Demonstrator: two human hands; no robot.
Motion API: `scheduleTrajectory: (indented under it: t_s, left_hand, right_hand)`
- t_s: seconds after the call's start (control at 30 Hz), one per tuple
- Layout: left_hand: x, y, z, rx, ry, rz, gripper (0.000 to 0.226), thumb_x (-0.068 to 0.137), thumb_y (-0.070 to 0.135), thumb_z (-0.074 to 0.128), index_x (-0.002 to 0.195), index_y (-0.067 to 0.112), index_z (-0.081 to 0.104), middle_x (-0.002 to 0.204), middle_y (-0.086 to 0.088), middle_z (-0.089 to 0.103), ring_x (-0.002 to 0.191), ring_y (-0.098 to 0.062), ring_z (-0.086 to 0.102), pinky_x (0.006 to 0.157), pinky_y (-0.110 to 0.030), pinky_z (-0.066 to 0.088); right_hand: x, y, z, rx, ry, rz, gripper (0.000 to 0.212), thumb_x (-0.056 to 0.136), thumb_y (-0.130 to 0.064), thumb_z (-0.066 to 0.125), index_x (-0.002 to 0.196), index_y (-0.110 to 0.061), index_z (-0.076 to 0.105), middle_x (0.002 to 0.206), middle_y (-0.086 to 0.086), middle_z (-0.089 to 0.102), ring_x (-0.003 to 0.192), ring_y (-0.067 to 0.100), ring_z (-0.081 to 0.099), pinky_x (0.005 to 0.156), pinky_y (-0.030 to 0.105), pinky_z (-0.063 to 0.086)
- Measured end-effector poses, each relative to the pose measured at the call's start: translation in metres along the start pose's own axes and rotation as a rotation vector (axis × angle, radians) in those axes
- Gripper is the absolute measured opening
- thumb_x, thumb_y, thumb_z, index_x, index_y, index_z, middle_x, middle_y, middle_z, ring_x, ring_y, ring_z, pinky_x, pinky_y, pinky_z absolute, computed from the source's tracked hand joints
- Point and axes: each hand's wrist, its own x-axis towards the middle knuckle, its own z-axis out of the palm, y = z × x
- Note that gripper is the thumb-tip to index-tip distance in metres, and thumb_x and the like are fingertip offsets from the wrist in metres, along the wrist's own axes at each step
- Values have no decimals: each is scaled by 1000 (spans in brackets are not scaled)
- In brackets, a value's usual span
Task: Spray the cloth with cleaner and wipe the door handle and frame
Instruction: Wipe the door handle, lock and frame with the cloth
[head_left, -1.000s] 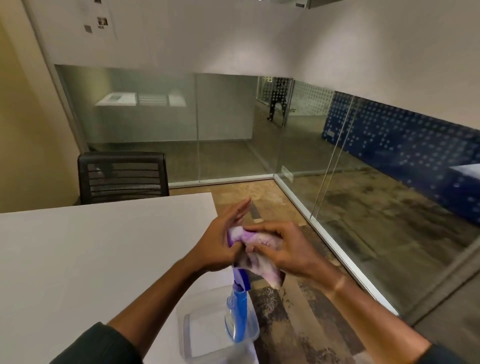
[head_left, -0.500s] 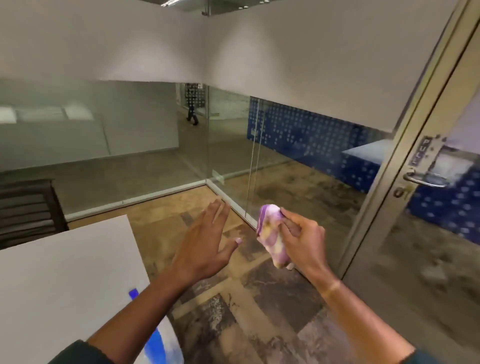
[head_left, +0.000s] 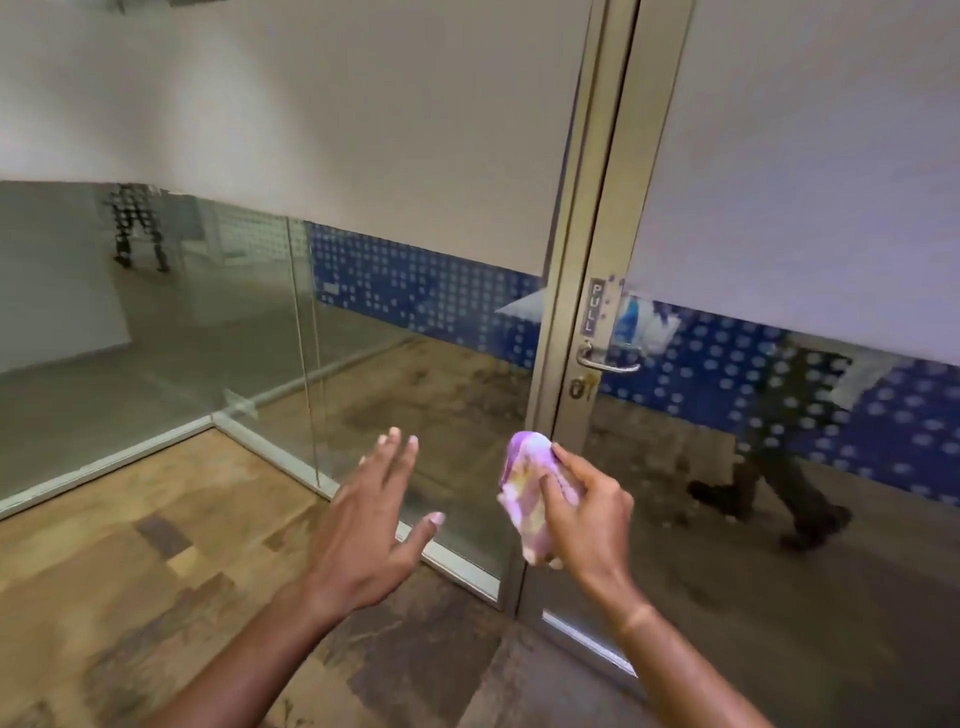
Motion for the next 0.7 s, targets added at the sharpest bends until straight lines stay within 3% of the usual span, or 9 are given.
scheduleTrajectory:
  t_s: [0.13,0.27,0.43,0.57,0.7]
  left_hand:
    - [51,4,41,-17,-39,65,86,91,62,40,157,23,2,164,3,-8,151,-8,-8,122,-26,0]
    - [97,-5,75,-26,-52,123,85,92,60,44,157,24,2,164,3,-7,151,-7,-10,120,-23,-4]
    - [179,-32,116,-28,-81,224,84,92,62,36,156,26,-5,164,2,-12,149,-6,-17,114,-17,-15]
    - [254,-47,141,-47,-84,294,82,93,61,31,156,24,-7,164,0,-14,150,-9,-17,117,-22,-13]
    - [321,-54,169,-47,-91,377,80,93,60,24,153,25,-14,163,-2,-18,150,-12,-18,119,-26,-11]
  right_hand:
    - [47,27,-11,-4,134,61,32,83,-25,71,114,-21,70,106,-8,73,93,-4,62,81,10,42]
    - [88,48,-9,2,233,141,32,82,-25,71,114,-19,70,107,-5,73,95,5,64,88,24,48]
    - [153,66,11,-5,379,144,35,82,-26,72,116,-18,69,108,-6,72,96,6,65,91,34,54]
    - [209,74,26,20,501,147,37,84,-25,72,119,-16,66,111,-5,70,99,6,65,90,39,56]
    - [262,81,38,-39,604,128,39,85,-26,71,122,-16,64,114,-3,70,98,6,65,88,33,56]
